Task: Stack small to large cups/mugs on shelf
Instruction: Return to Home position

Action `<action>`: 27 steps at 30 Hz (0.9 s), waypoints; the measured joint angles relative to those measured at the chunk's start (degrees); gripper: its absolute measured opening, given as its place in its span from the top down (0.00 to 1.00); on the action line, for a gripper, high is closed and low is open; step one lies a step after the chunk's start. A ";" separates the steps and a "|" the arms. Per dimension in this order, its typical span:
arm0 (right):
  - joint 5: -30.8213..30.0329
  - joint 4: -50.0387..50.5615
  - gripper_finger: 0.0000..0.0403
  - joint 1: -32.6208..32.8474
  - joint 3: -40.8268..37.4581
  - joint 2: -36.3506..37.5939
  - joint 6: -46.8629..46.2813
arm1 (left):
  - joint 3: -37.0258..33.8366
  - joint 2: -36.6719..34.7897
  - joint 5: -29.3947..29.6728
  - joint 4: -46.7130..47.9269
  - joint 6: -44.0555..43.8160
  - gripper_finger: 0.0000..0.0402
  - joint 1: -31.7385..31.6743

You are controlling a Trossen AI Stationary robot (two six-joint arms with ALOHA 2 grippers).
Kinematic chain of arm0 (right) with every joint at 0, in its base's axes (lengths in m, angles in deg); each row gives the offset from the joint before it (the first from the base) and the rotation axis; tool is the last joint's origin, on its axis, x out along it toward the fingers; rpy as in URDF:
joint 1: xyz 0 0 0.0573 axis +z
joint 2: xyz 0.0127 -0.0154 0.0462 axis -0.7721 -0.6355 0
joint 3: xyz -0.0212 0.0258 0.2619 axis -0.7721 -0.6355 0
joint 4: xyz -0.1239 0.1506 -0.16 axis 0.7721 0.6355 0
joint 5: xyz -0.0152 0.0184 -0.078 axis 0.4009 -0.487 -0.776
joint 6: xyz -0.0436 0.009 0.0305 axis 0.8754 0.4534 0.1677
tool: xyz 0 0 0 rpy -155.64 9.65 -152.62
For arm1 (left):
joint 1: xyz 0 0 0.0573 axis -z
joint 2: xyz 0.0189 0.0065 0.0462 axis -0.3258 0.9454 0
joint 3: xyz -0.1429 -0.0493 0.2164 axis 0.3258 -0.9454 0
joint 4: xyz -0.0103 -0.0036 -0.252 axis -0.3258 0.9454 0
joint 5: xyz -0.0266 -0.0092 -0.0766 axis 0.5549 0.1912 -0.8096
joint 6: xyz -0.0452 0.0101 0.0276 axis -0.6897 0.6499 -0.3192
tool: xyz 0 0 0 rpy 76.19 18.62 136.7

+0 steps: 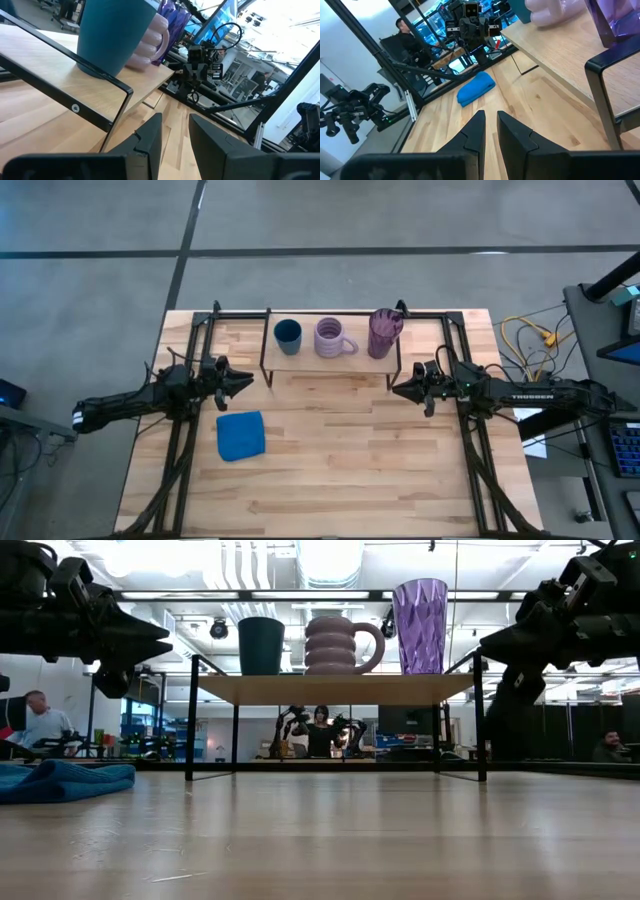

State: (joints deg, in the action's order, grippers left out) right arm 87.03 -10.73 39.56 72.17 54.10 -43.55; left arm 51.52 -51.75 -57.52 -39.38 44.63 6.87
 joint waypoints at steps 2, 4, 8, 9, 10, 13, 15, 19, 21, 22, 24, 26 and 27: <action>-0.02 0.21 0.89 0.00 0.00 0.18 0.00 | 0.00 0.02 0.00 -0.04 0.00 0.79 0.02; -0.01 0.47 0.89 0.00 0.00 1.55 0.00 | 0.00 0.02 0.02 -0.06 0.00 0.79 0.00; -0.02 0.52 0.89 -0.02 0.00 6.05 0.00 | 0.00 -0.03 0.02 -0.13 0.00 0.79 0.01; -0.02 0.45 0.89 0.00 0.00 7.73 0.00 | 0.00 -0.01 0.02 -0.13 0.00 0.79 0.01; -0.02 0.44 0.89 0.00 0.00 9.40 0.00 | 0.00 0.02 0.02 -0.13 0.00 0.79 0.01; -0.02 0.32 0.89 0.00 0.00 14.61 0.00 | 0.00 0.00 0.02 -0.13 0.00 0.79 0.01; -0.02 0.35 0.89 0.00 0.00 17.52 0.00 | 0.00 0.01 0.02 -0.11 0.00 0.79 0.00; -0.02 0.35 0.89 0.00 0.02 21.88 0.00 | 0.00 0.02 0.02 -0.11 0.00 0.79 0.00; -0.02 0.33 0.89 0.00 0.02 23.19 0.00 | 0.00 0.00 0.02 -0.11 0.00 0.79 0.02; -0.02 0.34 0.89 0.00 0.02 23.61 0.00 | 0.00 0.02 0.02 -0.11 0.00 0.79 0.02; -0.02 0.36 0.89 0.00 0.02 24.09 0.00 | 0.00 0.02 0.02 -0.11 0.00 0.79 0.00; -0.02 0.35 0.89 0.00 0.02 24.12 0.00 | 0.00 0.00 0.02 -0.11 0.00 0.79 0.02; -0.02 0.40 0.89 0.00 0.02 24.04 0.00 | 0.00 0.00 0.02 -0.11 0.00 0.79 0.02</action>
State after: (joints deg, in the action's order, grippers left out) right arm 87.01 -10.33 39.56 72.19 78.13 -43.55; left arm 51.52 -51.76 -57.50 -39.49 44.63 6.90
